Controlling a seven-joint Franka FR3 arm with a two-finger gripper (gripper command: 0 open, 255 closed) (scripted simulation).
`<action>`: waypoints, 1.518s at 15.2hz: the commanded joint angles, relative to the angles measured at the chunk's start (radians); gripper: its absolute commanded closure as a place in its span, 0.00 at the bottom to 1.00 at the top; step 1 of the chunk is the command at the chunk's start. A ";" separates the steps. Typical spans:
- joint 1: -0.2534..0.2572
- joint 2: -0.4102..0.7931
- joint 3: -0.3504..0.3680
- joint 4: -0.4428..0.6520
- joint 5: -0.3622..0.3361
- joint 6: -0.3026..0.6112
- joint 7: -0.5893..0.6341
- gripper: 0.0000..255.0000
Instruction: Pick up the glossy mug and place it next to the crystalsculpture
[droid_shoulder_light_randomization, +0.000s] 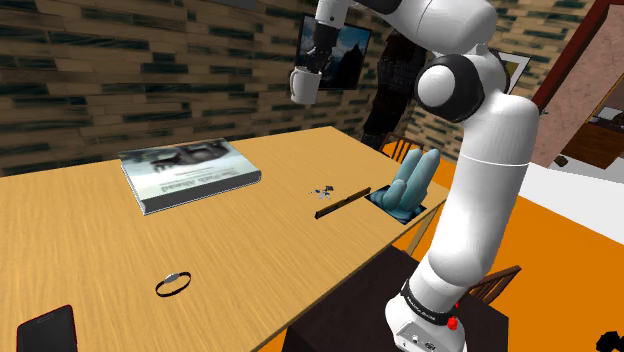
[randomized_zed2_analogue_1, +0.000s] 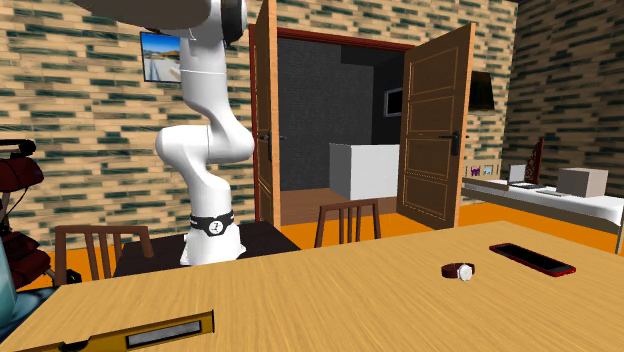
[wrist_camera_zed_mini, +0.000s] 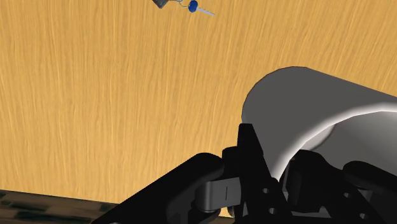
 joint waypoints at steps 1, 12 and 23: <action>-0.024 -0.026 -0.015 -0.035 -0.001 0.006 -0.042 1.00; -0.172 -0.084 -0.113 -0.114 0.006 0.010 -0.291 1.00; -0.365 0.019 -0.216 0.019 0.066 -0.052 -0.559 1.00</action>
